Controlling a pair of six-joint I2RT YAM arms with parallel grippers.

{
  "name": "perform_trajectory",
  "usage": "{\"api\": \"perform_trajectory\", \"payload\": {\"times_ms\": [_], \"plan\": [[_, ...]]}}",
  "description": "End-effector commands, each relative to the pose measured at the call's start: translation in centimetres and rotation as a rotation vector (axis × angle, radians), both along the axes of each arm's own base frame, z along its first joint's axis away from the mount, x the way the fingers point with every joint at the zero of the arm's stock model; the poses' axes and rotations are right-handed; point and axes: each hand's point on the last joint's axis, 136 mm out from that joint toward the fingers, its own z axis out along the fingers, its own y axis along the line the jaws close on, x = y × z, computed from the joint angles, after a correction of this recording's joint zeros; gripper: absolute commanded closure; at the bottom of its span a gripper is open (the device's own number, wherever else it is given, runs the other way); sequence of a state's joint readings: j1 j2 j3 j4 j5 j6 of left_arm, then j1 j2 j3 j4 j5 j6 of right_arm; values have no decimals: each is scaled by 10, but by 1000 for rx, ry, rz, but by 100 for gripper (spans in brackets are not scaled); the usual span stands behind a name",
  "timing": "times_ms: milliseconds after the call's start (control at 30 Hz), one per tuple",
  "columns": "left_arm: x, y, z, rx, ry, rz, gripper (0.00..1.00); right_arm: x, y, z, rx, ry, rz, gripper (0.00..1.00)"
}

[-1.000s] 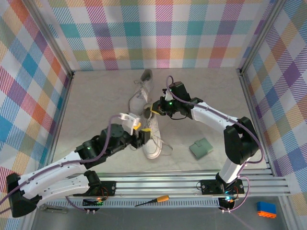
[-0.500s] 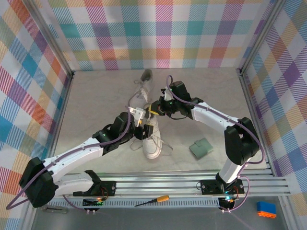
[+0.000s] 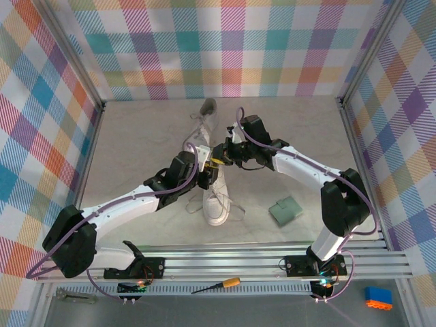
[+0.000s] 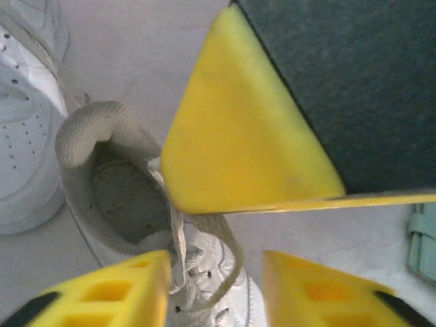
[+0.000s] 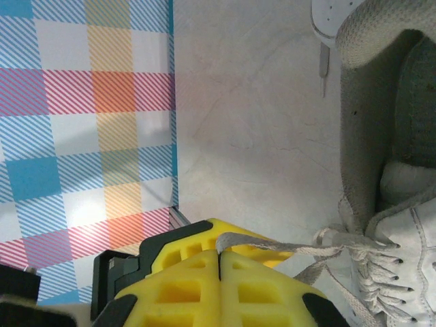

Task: Tie the shoes

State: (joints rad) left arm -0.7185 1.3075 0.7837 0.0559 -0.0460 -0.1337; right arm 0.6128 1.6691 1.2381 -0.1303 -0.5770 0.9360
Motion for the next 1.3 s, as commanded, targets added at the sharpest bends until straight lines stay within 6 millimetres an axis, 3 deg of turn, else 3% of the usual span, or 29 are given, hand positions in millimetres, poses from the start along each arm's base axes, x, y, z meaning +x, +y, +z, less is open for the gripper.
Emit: {"api": "perform_trajectory", "payload": {"times_ms": [0, 100, 200, 267, 300, 467, 567, 700, 1167, 1267], "plan": [[14, 3, 19, -37, -55, 39, 82, -11, -2, 16, 19, -12, 14, 100], [16, 11, 19, -63, -48, 72, 100, -13, -10, 15, -17, -35, 0, 97], [17, 19, 18, -108, -34, 90, 100, -17, -28, 5, -98, -68, -49, 82], [17, 21, 17, -125, -22, 93, 100, -20, -50, -10, -197, -95, -109, 64], [16, 21, 16, -129, -17, 89, 100, -23, -65, -22, -279, -108, -147, 61], [15, 18, 18, -157, -4, 76, 100, -64, -119, -82, -712, -105, -171, 58], [15, 19, 20, -159, -2, 76, 100, -93, -132, -111, -848, -62, -145, 58], [15, 21, 21, -160, -1, 85, 100, -113, -146, -135, -957, -17, -174, 58], [10, 21, 22, -170, 5, 75, 100, -111, -110, -179, -908, 45, -73, 56], [9, 22, 24, -170, 1, 76, 100, -112, -111, -188, -939, 64, -62, 61]]}}
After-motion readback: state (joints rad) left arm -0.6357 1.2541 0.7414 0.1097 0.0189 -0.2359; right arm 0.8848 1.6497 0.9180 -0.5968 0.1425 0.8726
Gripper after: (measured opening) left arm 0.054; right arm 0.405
